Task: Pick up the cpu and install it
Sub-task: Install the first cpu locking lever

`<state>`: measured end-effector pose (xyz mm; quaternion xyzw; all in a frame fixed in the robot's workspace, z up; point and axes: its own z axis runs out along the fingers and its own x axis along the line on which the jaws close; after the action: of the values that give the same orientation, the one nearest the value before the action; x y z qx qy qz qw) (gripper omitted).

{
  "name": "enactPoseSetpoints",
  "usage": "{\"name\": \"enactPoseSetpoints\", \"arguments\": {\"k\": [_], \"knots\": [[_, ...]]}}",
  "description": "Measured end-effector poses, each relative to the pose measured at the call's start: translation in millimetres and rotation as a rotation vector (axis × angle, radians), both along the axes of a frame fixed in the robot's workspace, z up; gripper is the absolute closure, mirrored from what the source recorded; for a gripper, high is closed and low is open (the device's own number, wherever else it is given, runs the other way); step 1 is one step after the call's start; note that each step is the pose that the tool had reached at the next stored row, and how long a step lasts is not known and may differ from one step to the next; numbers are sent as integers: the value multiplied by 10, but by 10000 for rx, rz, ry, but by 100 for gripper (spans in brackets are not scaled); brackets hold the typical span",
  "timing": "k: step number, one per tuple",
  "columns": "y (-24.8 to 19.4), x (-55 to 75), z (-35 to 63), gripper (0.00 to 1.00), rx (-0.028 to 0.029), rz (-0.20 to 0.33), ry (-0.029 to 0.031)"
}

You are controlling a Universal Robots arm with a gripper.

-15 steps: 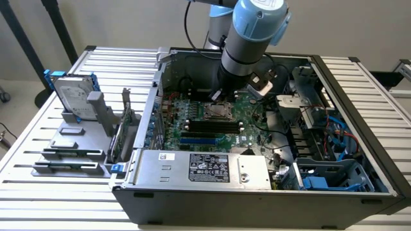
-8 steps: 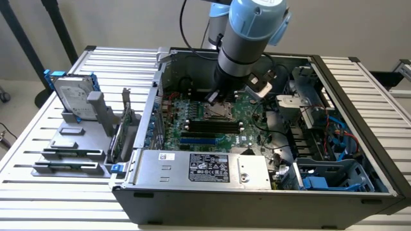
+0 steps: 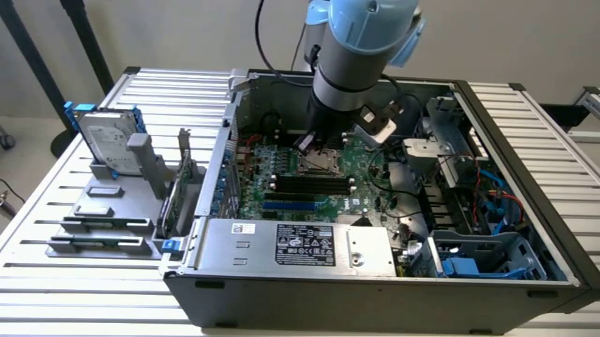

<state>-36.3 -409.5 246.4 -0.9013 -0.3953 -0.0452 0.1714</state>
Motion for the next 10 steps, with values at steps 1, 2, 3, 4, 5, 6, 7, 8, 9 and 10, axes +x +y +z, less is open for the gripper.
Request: {"name": "enactPoseSetpoints", "arguments": {"k": [1, 2, 3, 4, 5, 6, 7, 8, 9, 10], "knots": [[-12, -30, 1, 89, 1, 1, 0], [-25, -61, 2, 89, 1, 1, 0], [-38, -91, 2, 89, 2, 1, -1], [-51, -121, 3, 89, 1, 0, -1], [-67, -150, 4, 89, 1, 0, 0], [-84, -170, 5, 89, 1, 0, 0], [-104, -182, 7, 89, 1, 0, 1], [-129, -185, 10, 89, 1, 3, 12], [-154, -186, 14, 89, 3, -2, 37], [-175, -186, 17, 89, 1, -5, 60]]}}
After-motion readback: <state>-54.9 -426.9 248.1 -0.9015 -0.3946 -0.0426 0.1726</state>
